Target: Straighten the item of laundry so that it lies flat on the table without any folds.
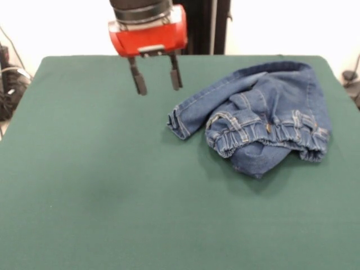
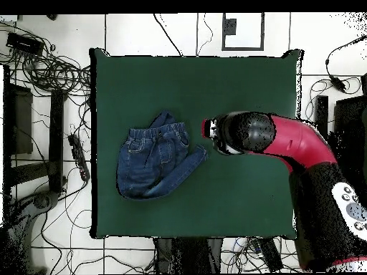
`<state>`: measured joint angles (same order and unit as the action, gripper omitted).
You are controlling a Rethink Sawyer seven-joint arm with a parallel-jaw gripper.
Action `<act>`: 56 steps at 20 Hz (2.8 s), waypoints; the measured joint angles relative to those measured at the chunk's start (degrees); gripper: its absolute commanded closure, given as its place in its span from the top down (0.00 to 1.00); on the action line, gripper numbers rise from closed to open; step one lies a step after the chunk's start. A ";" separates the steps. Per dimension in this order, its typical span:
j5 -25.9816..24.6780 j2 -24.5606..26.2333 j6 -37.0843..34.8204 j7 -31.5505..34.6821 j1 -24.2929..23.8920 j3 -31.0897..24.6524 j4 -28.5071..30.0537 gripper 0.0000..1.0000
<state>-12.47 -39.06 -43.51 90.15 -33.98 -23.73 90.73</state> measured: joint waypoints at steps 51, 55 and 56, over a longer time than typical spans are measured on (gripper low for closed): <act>-0.23 4.41 20.54 0.00 3.38 -8.04 9.10 1.00; -1.06 6.13 21.84 0.00 4.18 -7.60 9.13 1.00; -1.52 6.73 21.94 0.00 4.53 -7.30 9.13 1.00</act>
<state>-13.99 -32.33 -21.57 90.15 -29.45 -31.03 99.86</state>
